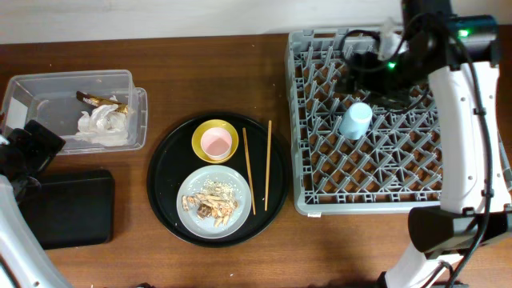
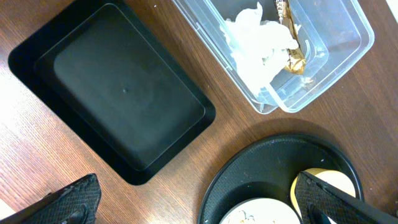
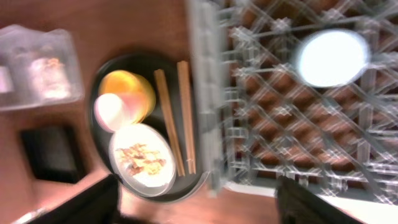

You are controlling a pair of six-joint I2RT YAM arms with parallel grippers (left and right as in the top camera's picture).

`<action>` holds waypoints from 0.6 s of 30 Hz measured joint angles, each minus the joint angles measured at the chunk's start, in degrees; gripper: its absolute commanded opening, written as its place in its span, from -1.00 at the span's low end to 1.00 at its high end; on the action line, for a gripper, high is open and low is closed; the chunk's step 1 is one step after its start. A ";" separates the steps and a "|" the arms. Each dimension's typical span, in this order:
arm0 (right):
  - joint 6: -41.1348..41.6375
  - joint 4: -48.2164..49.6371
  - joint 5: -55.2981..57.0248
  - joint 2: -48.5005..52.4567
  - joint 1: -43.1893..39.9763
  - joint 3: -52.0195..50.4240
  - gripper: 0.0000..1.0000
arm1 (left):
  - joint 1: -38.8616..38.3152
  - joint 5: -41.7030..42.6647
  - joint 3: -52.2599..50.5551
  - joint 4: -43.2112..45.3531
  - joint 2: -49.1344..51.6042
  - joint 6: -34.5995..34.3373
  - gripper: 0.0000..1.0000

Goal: Sort waste into correct bins and load items into the dishwasher rack
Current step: 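Reach the right gripper to a chopstick on the tray and grasp it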

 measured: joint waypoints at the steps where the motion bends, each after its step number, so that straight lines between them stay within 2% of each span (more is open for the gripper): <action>1: -0.33 1.42 -1.60 0.00 1.11 0.00 0.69 | 0.00 0.00 0.00 0.00 0.00 0.00 0.99; 4: -0.76 2.82 -2.69 0.00 5.20 -0.26 0.60 | 0.00 0.00 0.00 0.00 0.00 0.00 0.99; 9: 4.98 6.32 10.71 1.64 15.74 -8.04 0.52 | 0.00 0.00 0.00 0.00 0.00 0.00 0.99; 11: 7.28 12.50 14.47 2.73 19.28 -14.82 0.47 | 0.00 0.02 0.00 -0.02 0.00 0.00 0.99; 13: 9.64 19.85 16.37 3.61 21.59 -22.03 0.22 | 0.00 0.02 0.00 0.00 0.00 0.00 0.99; 16: 11.26 31.30 17.42 3.76 23.69 -31.91 0.16 | 0.00 -0.02 0.00 0.04 0.00 0.00 0.99; 18: 11.52 34.56 17.62 3.76 25.11 -34.67 0.12 | 0.00 0.00 0.00 0.02 0.00 0.02 0.99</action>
